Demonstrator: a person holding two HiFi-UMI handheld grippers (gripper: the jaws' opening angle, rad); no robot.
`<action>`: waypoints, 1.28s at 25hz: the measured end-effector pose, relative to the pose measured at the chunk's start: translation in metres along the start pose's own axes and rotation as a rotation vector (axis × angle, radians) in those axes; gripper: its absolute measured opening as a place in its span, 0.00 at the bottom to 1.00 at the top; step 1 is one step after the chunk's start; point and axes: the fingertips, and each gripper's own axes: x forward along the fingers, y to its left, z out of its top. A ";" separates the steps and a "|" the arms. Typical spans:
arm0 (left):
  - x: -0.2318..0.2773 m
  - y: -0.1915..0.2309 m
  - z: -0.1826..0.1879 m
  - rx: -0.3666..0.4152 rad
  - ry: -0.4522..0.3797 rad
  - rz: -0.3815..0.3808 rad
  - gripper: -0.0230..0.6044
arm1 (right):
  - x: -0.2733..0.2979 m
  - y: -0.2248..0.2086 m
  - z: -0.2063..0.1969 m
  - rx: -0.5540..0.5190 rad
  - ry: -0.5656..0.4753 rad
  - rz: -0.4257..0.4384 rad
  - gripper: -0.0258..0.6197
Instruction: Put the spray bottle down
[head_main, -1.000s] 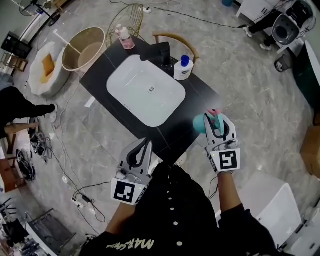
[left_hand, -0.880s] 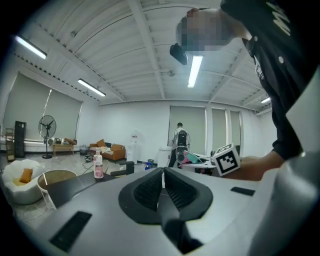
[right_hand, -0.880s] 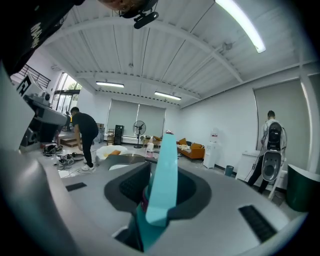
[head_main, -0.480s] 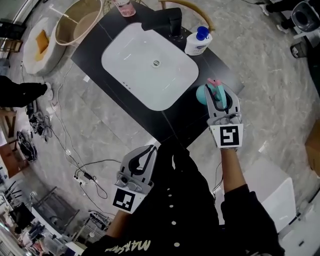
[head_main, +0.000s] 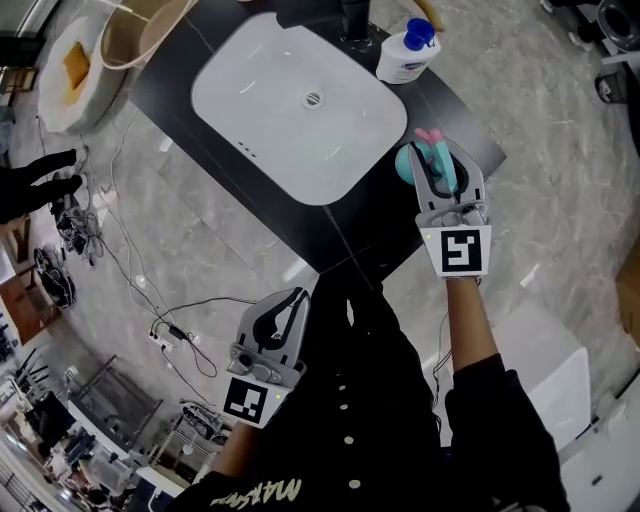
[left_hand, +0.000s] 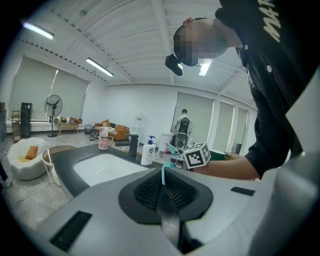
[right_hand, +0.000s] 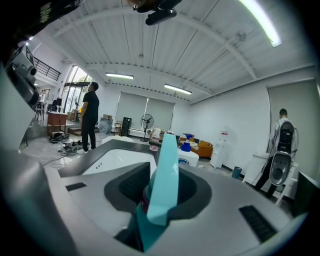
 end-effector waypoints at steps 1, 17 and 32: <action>0.000 0.000 -0.001 -0.003 0.002 0.004 0.07 | 0.000 0.000 -0.001 0.000 -0.004 0.000 0.20; -0.006 0.002 0.034 0.041 -0.105 0.007 0.07 | -0.030 -0.005 0.030 0.040 -0.046 0.006 0.40; -0.003 0.009 0.143 0.164 -0.338 -0.022 0.07 | -0.136 -0.018 0.140 0.004 -0.102 -0.103 0.06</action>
